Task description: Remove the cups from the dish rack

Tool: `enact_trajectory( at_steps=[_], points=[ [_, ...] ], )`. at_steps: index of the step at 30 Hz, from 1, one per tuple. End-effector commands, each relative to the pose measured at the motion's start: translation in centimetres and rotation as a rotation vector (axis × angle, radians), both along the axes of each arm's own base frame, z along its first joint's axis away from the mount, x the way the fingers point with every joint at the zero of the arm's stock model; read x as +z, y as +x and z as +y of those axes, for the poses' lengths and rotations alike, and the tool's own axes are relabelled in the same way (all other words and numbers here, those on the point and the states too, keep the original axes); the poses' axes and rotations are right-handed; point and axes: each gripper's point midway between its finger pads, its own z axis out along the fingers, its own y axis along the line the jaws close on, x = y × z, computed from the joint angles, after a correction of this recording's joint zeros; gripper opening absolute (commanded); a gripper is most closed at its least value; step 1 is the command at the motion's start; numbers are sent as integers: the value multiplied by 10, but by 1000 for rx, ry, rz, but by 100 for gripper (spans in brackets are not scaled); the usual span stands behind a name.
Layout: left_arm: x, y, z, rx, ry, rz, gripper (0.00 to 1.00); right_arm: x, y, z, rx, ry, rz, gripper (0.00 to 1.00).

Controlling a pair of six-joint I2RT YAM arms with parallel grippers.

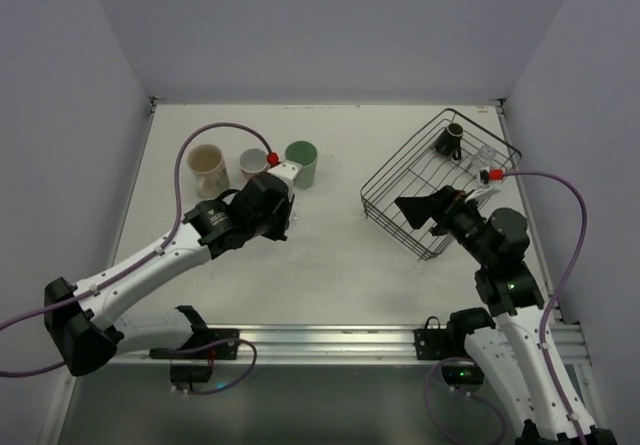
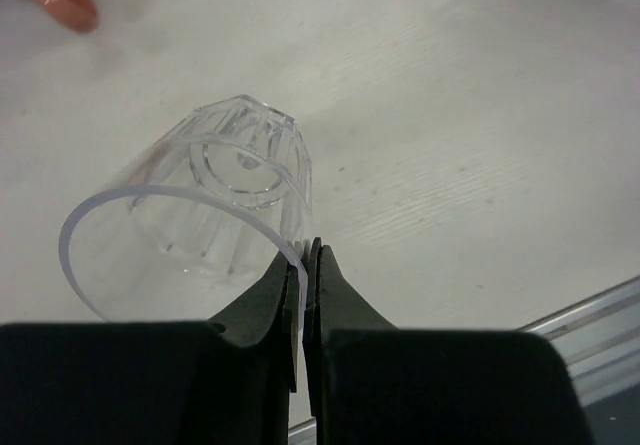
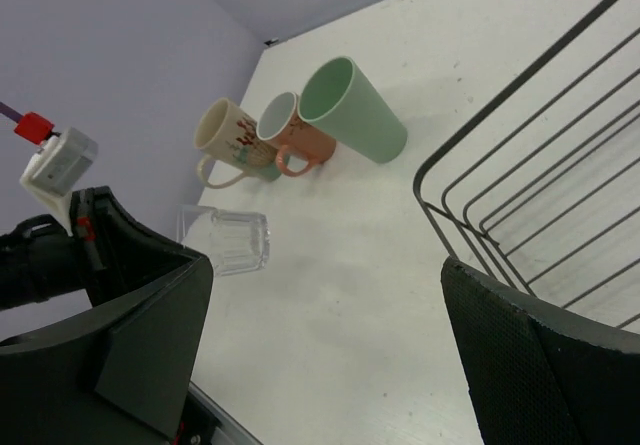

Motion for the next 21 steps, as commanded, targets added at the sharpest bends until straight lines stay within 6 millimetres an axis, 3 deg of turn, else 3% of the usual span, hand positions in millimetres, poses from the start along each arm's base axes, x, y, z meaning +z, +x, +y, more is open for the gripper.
enact_trajectory(
  at_steps=[1,6,10,21],
  points=[
    [-30,6,59,117,294,13,0,-17,3,-7,-29,-58,29,99],
    [-69,9,73,122,273,138,0,-26,3,-3,-10,-50,39,99],
    [-80,19,92,171,347,186,0,-33,2,1,15,-47,49,99],
    [-110,34,112,179,424,326,0,-42,2,7,52,-31,43,99]
  ],
)
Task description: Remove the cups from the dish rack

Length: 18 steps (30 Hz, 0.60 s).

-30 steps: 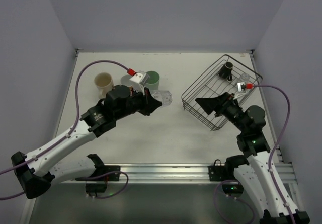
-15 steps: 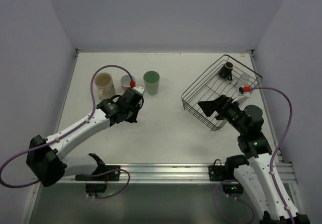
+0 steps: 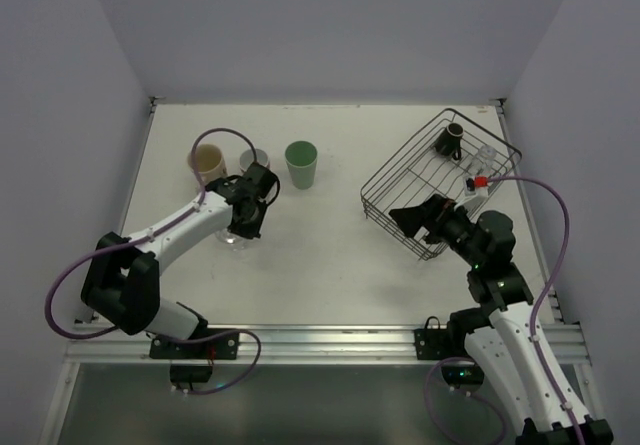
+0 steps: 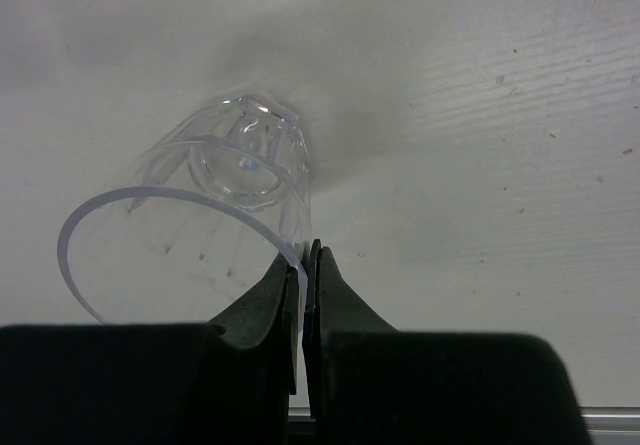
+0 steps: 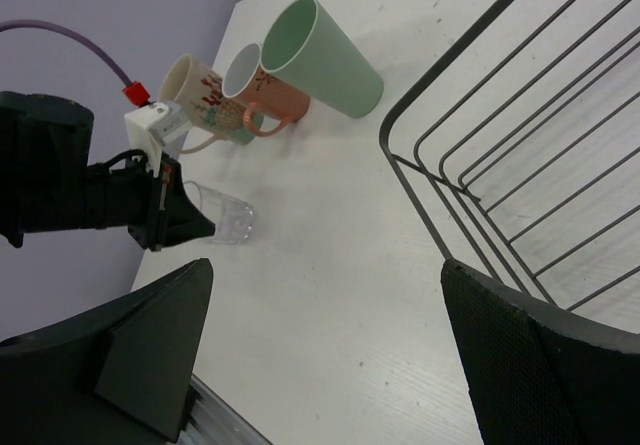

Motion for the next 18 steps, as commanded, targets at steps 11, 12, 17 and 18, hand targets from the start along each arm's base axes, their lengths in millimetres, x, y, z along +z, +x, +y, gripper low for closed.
enact_trajectory(
  at_steps=[11,12,17,18],
  points=[
    [13,39,-4,-6,-27,-34,38,6,3,5,34,5,-44,99],
    [16,38,-2,0,-22,-41,46,6,4,5,34,4,-43,99],
    [27,39,6,23,-4,-84,62,9,6,4,22,0,-38,99],
    [33,40,6,28,-9,-103,67,11,6,3,17,-2,-37,99]
  ],
)
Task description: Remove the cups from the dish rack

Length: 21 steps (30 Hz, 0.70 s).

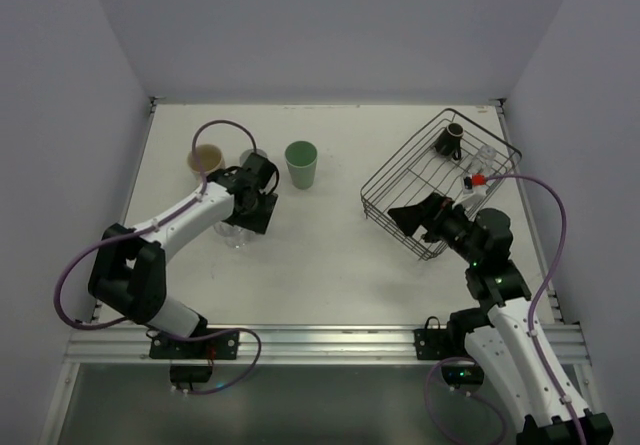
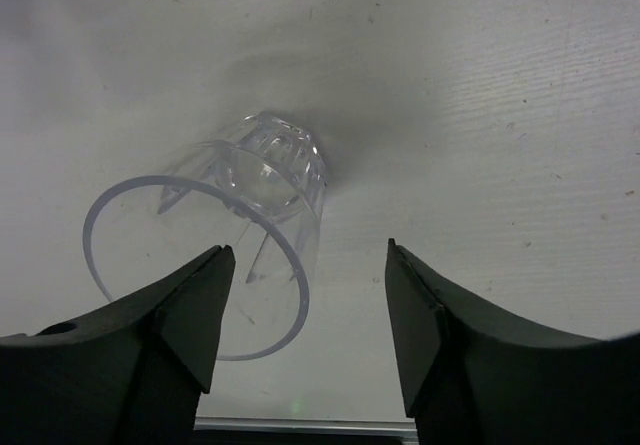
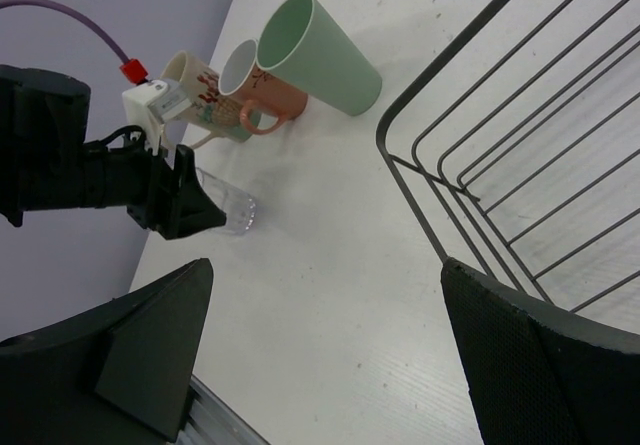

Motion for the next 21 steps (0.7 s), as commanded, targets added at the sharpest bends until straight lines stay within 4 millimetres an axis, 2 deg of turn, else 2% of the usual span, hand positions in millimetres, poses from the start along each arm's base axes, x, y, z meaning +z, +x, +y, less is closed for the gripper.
enact_trajectory(
  at_steps=[1,2,3,4,5,8,10,11,12,14,15,16,17,18,20,21],
  points=[
    [36,17,4,29,-12,-124,70,18,4,-1,-4,-9,-50,99],
    [42,19,5,36,-9,-141,77,18,4,-2,-10,-13,-44,99],
    [57,24,3,39,-28,-188,82,21,5,-3,-18,-13,-48,99],
    [69,29,3,44,-34,-224,96,23,7,-5,-28,-16,-52,99],
    [80,33,0,41,-55,-261,100,20,11,-8,-51,-25,-39,99],
    [140,52,-19,11,-196,-435,100,21,23,-14,-99,-48,-21,99],
    [182,53,-32,-29,-310,-548,100,30,32,-19,-139,-62,-29,99],
    [205,57,-46,-67,-400,-614,100,27,39,-25,-178,-78,-15,99],
    [229,50,-50,-87,-465,-675,100,36,44,-28,-198,-88,-34,99],
    [253,41,-73,-184,-613,-727,100,39,54,-37,-252,-117,-31,99],
    [267,30,-79,-224,-681,-757,100,42,66,-47,-318,-146,-22,99],
    [272,17,-92,-302,-760,-745,100,43,73,-53,-347,-180,-24,99],
    [267,12,-100,-342,-805,-750,100,43,79,-59,-378,-203,-15,99],
    [273,-1,-103,-377,-855,-765,100,45,94,-71,-447,-251,-8,96],
    [268,-23,-110,-466,-927,-765,100,45,108,-86,-524,-306,4,93],
    [265,-29,-110,-485,-938,-766,100,57,117,-94,-567,-333,-14,87]
  ],
)
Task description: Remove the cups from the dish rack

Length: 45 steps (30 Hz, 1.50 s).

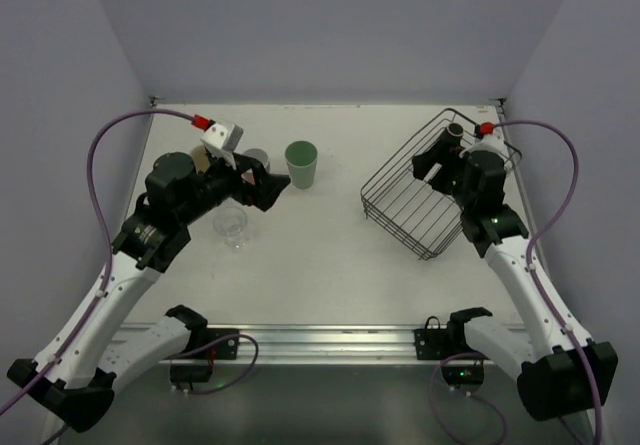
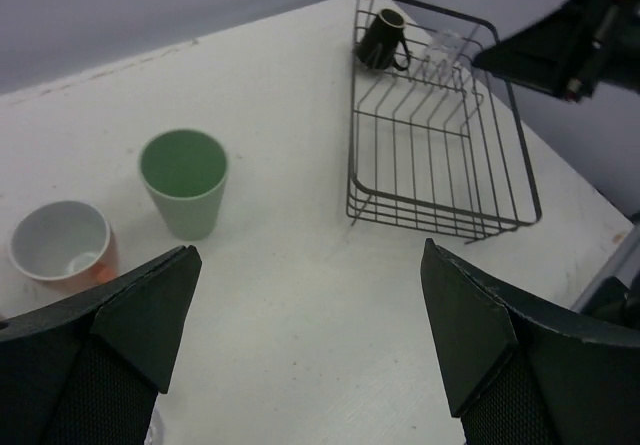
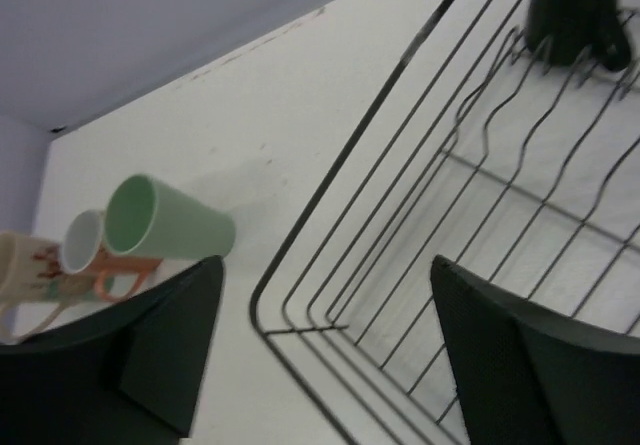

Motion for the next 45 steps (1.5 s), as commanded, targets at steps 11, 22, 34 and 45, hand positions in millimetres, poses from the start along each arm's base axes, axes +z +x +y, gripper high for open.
enact_trajectory(
  at_steps=[11,22,34,45],
  points=[
    [-28,-52,-15,-200,-97,-150,100,-12,149,-106,-365,-276,145,58],
    [-36,-51,-17,-171,-54,-138,100,-58,206,-147,-341,-275,268,72],
    [-42,-46,-18,-160,-37,-125,100,-93,231,-144,-280,-282,352,78],
    [-44,-45,-19,-165,-34,-122,100,-123,232,-149,-279,-296,423,70]
  ],
)
